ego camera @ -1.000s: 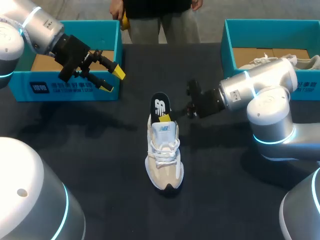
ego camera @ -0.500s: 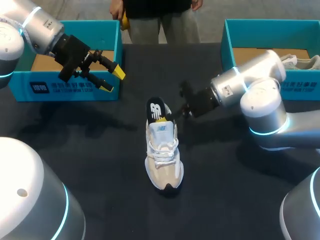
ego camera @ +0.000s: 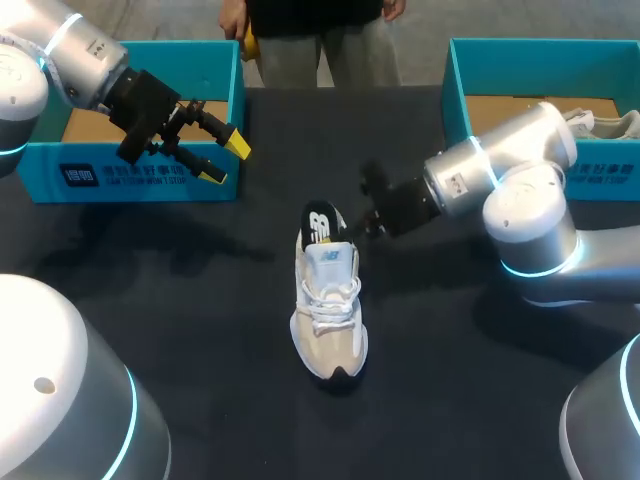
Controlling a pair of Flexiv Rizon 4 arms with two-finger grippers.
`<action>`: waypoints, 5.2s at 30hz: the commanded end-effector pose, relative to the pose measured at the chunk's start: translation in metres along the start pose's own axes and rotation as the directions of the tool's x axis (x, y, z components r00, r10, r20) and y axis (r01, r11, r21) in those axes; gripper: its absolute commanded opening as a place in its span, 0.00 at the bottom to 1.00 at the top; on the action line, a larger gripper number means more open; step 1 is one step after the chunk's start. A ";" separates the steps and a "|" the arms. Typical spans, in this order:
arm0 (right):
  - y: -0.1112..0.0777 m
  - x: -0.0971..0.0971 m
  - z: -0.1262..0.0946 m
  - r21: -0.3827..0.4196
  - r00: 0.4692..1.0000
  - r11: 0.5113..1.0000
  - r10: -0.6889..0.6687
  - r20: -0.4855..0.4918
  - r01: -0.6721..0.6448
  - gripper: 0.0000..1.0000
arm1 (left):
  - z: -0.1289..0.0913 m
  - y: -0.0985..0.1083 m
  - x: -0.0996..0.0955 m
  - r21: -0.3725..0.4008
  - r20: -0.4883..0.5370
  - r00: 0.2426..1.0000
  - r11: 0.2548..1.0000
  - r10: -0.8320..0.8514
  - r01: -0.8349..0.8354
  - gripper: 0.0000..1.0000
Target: Take the shoe out of the shoebox, open the shoe tongue, remove and reinsert the insole, then place the shoe into the shoebox
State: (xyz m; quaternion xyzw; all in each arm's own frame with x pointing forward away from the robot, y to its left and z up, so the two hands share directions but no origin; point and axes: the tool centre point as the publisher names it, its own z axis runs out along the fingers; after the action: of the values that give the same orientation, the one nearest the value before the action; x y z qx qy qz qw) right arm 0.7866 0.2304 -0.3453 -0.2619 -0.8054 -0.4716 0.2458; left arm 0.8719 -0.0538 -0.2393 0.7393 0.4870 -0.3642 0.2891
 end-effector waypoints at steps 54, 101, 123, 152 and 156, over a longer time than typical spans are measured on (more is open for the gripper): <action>0.010 0.004 -0.006 0.038 1.000 0.999 -0.010 0.028 0.009 0.53 | 0.000 0.000 0.000 0.002 -0.002 1.000 1.000 0.001 -0.001 1.00; 0.020 -0.011 -0.004 0.045 0.998 0.999 -0.030 0.057 0.027 0.00 | 0.000 0.000 0.000 0.002 -0.002 1.000 1.000 0.001 -0.001 1.00; 0.030 0.006 -0.030 0.011 0.988 0.998 -0.056 0.147 0.055 0.92 | 0.000 0.000 0.000 0.002 -0.002 1.000 1.000 0.001 -0.001 1.00; 0.056 0.020 -0.041 -0.126 0.872 0.986 0.155 0.465 -0.108 0.00 | 0.000 0.000 0.000 0.002 -0.002 1.000 1.000 0.001 -0.001 1.00; 0.056 0.020 -0.041 -0.126 0.872 0.986 0.155 0.465 -0.108 0.00 | 0.000 0.000 0.000 0.002 -0.002 1.000 1.000 0.001 -0.001 1.00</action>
State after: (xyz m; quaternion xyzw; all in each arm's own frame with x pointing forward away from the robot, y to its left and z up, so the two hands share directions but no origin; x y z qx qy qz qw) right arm 0.8155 0.2188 -0.2808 -0.4218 -0.7955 -0.4270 0.0829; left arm 0.8719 -0.0538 -0.2393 0.7393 0.4870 -0.3642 0.2891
